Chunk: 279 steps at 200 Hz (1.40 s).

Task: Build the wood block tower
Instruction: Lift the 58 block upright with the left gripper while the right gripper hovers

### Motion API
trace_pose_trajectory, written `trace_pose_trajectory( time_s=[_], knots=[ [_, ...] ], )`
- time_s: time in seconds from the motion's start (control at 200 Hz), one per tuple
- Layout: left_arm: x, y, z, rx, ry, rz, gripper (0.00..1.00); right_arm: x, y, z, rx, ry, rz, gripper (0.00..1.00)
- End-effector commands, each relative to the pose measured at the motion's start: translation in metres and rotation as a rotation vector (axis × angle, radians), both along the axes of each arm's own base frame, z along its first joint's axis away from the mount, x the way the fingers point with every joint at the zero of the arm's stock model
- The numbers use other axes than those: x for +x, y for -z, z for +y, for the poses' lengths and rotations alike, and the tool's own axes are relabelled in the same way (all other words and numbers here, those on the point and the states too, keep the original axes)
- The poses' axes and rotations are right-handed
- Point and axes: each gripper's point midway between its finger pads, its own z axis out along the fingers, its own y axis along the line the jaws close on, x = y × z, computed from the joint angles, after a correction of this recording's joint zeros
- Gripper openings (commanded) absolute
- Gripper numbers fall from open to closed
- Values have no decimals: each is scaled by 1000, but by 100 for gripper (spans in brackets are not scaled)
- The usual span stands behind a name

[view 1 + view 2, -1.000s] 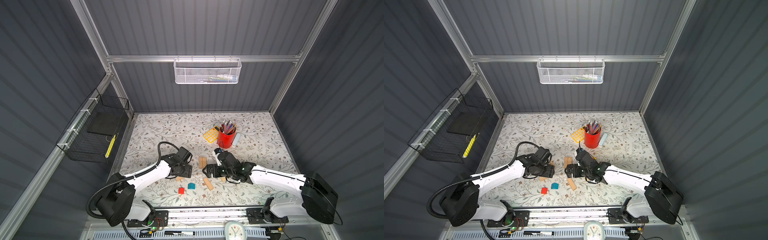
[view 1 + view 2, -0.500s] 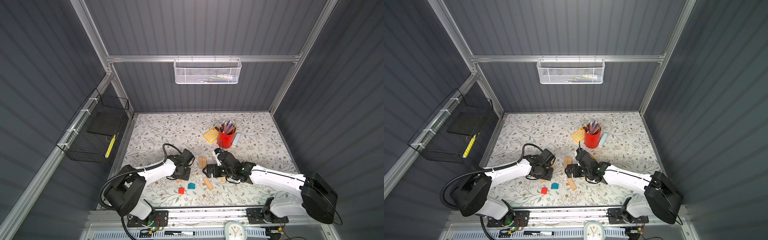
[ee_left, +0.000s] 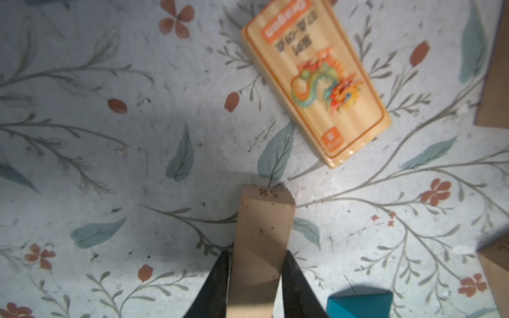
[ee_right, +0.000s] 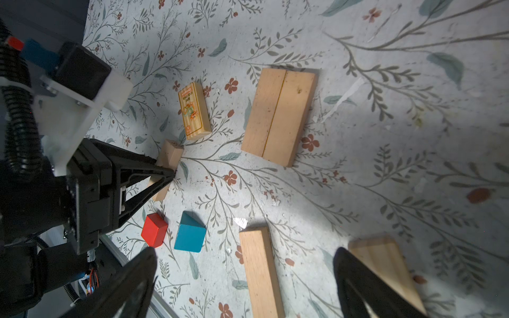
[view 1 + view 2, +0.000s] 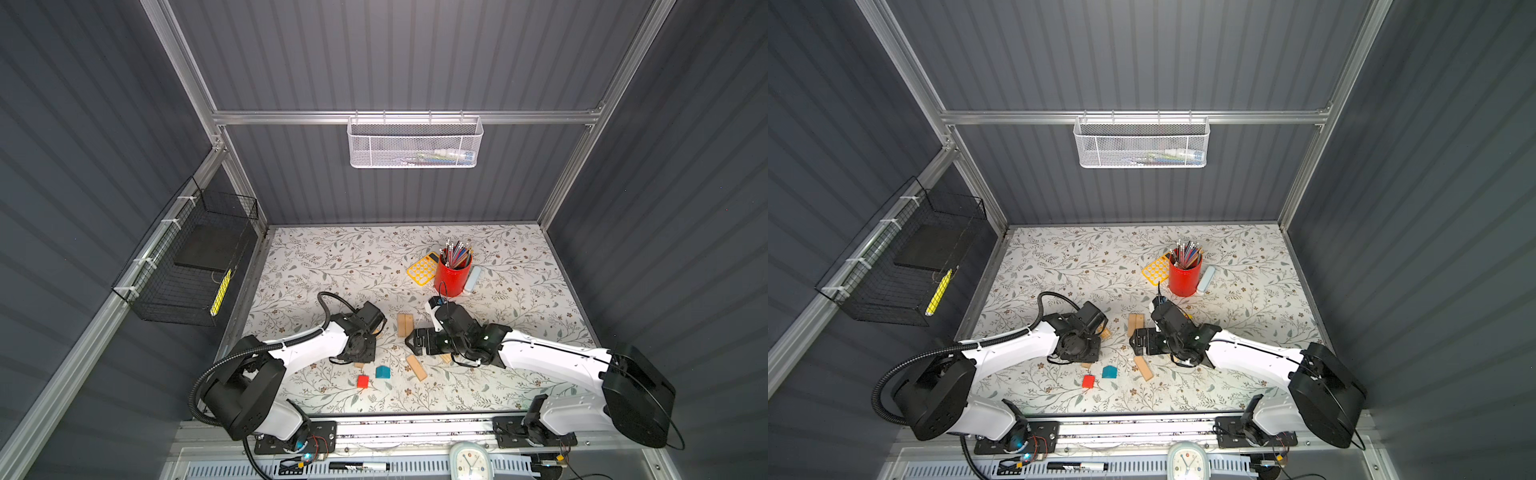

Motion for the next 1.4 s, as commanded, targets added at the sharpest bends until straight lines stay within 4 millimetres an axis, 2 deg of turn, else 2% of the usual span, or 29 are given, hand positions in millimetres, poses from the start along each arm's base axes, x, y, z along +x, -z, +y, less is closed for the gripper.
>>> trace_pose_trajectory(
  time_s=[0.0,0.215,0.46,0.63,0.831,0.936,1.071,1.391],
  knots=[
    [-4,-2,7,26,-18,-1,30,1,-1,-2,2,5,-5,99],
    [0,-5,10,49,-15,-16,23,1,-3,-1,5,6,-4,99],
    [11,-43,0,-30,-53,-85,18,4,-7,-9,36,36,17,99],
    [18,-70,-27,-170,-71,-99,17,6,-6,-20,22,62,30,99],
    [36,-90,-60,-209,-41,-115,13,12,-6,-37,29,113,43,99],
    [46,-89,-79,-202,-11,-109,12,15,-4,-46,40,139,57,99],
    [54,-79,-99,-175,26,-80,11,17,-1,-56,51,163,69,99],
    [70,-55,-121,-136,28,-49,8,20,5,-67,57,191,81,99]
  ],
)
